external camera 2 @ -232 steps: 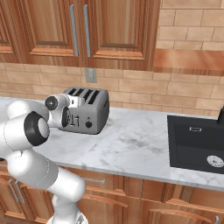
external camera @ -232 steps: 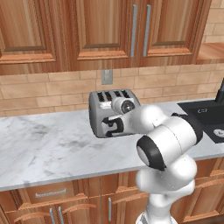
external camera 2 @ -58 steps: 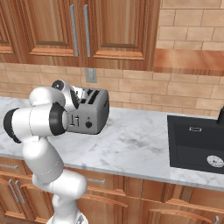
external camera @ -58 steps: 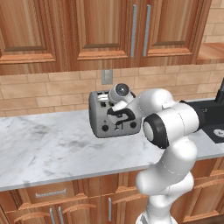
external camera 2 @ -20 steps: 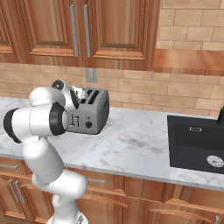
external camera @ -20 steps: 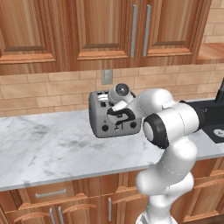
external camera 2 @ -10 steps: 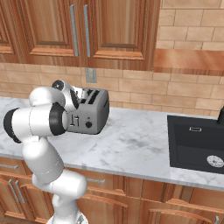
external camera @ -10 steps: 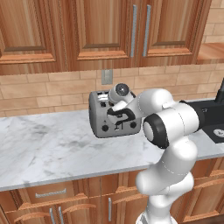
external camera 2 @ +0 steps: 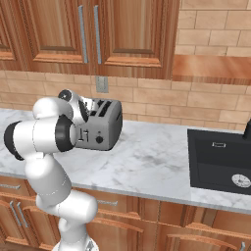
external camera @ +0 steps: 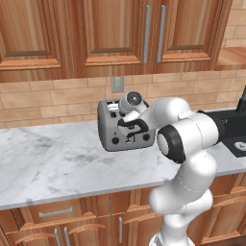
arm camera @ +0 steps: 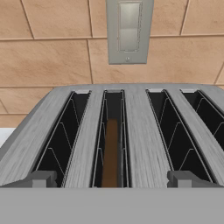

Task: Start the toaster. Once the lever pops up, take the bread to the plate on the dining counter.

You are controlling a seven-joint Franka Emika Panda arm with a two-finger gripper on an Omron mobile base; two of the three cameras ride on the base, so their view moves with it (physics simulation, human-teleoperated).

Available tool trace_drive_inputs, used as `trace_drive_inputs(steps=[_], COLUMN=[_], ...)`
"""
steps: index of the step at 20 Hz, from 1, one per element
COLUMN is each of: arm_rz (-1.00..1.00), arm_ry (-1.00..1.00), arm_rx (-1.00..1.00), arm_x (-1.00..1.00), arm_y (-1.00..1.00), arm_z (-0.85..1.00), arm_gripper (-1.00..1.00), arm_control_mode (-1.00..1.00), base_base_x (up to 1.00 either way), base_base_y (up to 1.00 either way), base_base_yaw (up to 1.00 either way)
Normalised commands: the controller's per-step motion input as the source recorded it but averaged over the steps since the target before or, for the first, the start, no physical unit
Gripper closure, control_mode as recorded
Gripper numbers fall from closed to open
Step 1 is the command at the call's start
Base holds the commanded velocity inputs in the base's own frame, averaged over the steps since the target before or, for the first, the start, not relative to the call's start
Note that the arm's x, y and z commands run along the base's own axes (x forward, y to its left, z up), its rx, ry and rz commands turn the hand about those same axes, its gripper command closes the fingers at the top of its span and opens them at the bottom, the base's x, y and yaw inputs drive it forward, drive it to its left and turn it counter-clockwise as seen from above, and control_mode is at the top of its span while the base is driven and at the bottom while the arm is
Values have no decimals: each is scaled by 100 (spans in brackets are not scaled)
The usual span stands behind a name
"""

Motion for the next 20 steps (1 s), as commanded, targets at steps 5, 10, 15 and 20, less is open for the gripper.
trace_drive_inputs(steps=[5, 10, 15, 20], arm_rz=[0, 0, 0, 0], arm_ry=[0, 0, 0, 0], arm_rx=[0, 0, 0, 0], arm_x=[0, 0, 0, 0], arm_y=[0, 0, 0, 0], arm_z=[0, 0, 0, 0], arm_gripper=[-100, -100, -100, -100], arm_control_mode=[-100, -100, -100, -100], base_base_x=[0, 0, 0, 0], base_base_y=[0, 0, 0, 0], base_base_yaw=[0, 0, 0, 0])
